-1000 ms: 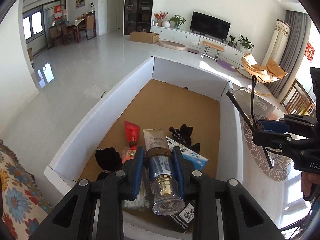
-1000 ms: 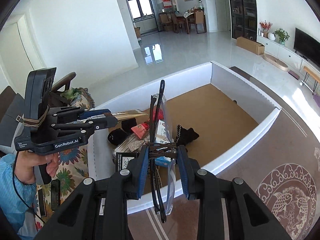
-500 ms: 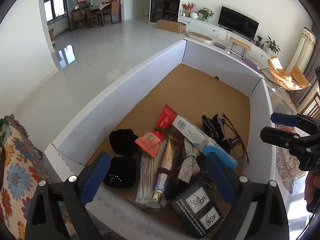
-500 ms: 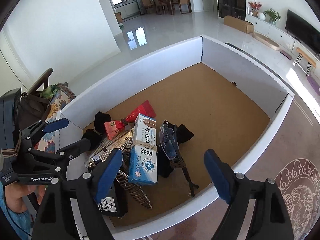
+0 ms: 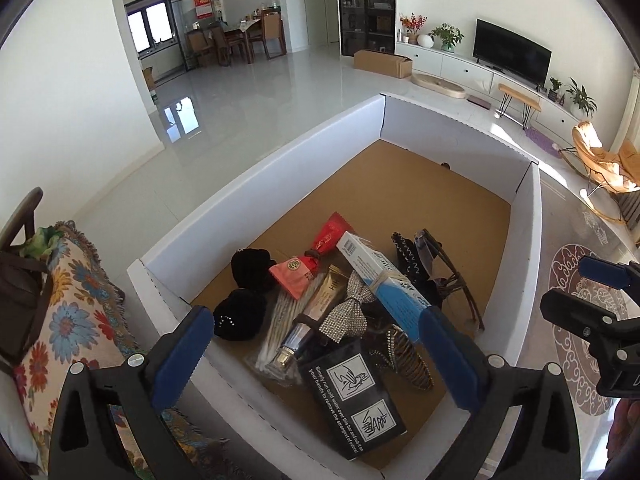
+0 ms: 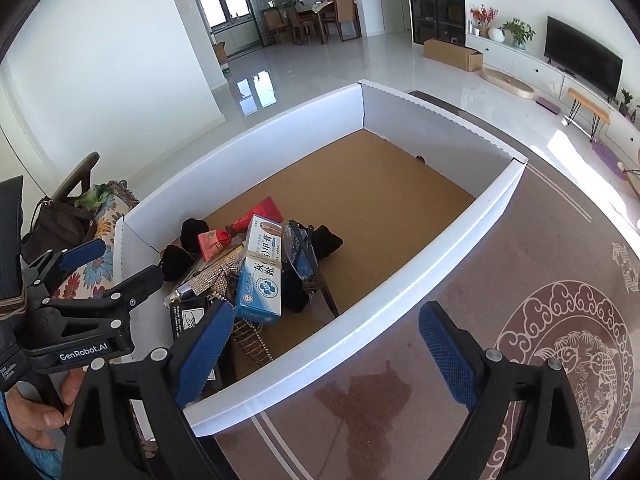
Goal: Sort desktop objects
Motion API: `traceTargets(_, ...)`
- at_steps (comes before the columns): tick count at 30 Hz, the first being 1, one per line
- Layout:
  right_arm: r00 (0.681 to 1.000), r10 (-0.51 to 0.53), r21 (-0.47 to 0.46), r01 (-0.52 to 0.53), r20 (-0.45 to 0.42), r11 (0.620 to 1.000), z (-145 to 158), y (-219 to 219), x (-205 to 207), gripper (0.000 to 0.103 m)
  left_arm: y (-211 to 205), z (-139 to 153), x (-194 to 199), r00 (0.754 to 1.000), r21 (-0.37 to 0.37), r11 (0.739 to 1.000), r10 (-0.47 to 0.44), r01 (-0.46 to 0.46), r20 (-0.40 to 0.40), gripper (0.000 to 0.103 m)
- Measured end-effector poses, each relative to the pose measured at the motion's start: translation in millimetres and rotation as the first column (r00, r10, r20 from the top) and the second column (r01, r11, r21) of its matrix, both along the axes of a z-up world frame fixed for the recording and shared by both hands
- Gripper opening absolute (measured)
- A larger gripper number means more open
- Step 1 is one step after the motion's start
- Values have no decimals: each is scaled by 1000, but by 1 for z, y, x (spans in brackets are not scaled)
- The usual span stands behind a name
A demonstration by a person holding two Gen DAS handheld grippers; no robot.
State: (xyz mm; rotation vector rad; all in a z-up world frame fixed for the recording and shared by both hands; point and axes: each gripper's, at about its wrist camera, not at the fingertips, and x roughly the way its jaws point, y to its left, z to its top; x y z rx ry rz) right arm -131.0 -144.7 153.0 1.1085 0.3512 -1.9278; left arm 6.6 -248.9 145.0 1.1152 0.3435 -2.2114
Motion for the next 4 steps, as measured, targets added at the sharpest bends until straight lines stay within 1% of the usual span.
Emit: traceTargets(4, 1000, 9, 9, -9, 2, 1000, -5, -5, 1, 94, 1, 6, 7, 997, 12, 999, 32, -31, -71, 103)
